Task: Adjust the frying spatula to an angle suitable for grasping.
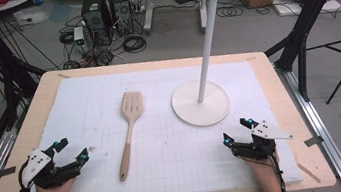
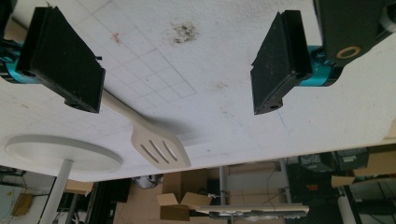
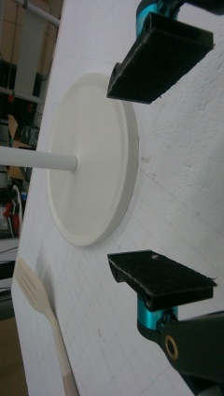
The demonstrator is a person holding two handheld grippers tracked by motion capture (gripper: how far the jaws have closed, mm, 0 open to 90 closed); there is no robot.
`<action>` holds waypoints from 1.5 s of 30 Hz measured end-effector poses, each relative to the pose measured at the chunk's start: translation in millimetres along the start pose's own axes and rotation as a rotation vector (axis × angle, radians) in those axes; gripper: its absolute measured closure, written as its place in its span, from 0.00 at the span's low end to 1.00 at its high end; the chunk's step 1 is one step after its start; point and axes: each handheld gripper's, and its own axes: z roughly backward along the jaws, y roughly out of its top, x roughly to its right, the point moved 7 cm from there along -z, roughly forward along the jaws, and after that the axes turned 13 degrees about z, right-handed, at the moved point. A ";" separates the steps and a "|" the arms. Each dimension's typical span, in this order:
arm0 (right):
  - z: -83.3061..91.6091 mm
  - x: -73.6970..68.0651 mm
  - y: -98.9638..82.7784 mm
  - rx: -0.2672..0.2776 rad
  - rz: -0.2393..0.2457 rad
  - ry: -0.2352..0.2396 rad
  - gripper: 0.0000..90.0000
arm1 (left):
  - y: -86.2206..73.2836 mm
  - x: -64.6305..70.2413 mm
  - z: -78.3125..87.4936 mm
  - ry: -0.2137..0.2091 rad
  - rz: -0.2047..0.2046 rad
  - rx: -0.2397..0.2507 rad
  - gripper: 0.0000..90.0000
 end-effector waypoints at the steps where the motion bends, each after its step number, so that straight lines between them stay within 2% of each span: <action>1: 0.0 0.0 0.0 0.000 0.000 0.000 0.18 | 2.9 2.7 0.7 0.005 0.008 0.001 0.20; 5: 0.5 0.3 -0.1 0.001 0.002 -0.003 0.18 | 12.5 15.2 -0.7 -0.005 0.023 -0.005 0.22; 8: 1.3 -0.4 0.1 0.006 -0.001 -0.004 0.18 | 16.4 25.2 -6.2 -0.014 0.016 -0.017 0.22; 13: 1.7 -0.7 0.5 0.013 0.003 -0.007 0.18 | 16.9 45.4 -25.7 -0.043 0.020 -0.059 0.21; 16: 1.9 -0.4 0.6 0.013 0.000 -0.009 0.18 | 16.8 53.2 -33.6 -0.039 0.011 -0.078 0.21; 17: 1.9 -0.5 0.6 0.013 -0.002 -0.008 0.18 | 16.6 61.7 -42.3 -0.038 0.010 -0.098 0.21; 19: 1.6 -0.1 0.7 0.017 0.001 -0.008 0.18 | 16.0 70.8 -51.1 -0.050 0.016 -0.109 0.21; 22: 1.8 -0.3 0.6 0.015 -0.001 -0.008 0.18 | 14.7 75.5 -57.4 -0.048 0.020 -0.123 0.21; 23: 1.8 -0.3 0.6 0.015 -0.001 -0.007 0.18 | 12.2 78.9 -64.7 -0.042 0.020 -0.139 0.21; 28: 1.7 -0.1 0.7 0.017 0.001 -0.007 0.18 | 7.5 83.1 -75.6 -0.032 0.049 -0.161 0.21; 32: 1.7 0.2 0.6 0.016 0.002 -0.007 0.18 | 2.7 85.0 -84.2 0.000 0.048 -0.195 0.23; 34: 1.6 0.1 0.7 0.017 -0.001 -0.007 0.18 | 1.5 85.6 -85.5 0.002 0.048 -0.205 0.25; 35: 1.5 0.0 0.5 0.013 -0.003 -0.006 0.18 | -2.1 86.7 -89.5 0.018 0.042 -0.239 0.27; 36: 1.5 0.0 0.4 0.011 -0.002 -0.006 0.18 | -2.1 86.7 -89.5 0.018 0.042 -0.239 0.29; 37: 1.3 -0.1 0.5 0.012 -0.004 -0.007 0.18 | -7.0 86.9 -94.4 0.051 0.035 -0.276 0.31; 39: 1.2 0.2 0.5 0.012 -0.004 -0.008 0.18 | -10.4 86.2 -98.3 0.078 0.028 -0.297 0.35; 40: 1.2 0.2 0.5 0.012 -0.004 -0.008 0.18 | -10.4 86.2 -98.3 0.078 0.028 -0.297 0.38; 42: 1.3 -0.5 0.0 0.004 -0.006 -0.003 0.18 | -15.3 84.3 -103.9 0.122 0.020 -0.328 0.39; 45: 1.0 -0.3 0.1 0.005 -0.002 -0.002 0.18 | -18.2 84.8 -107.4 0.137 0.024 -0.347 0.45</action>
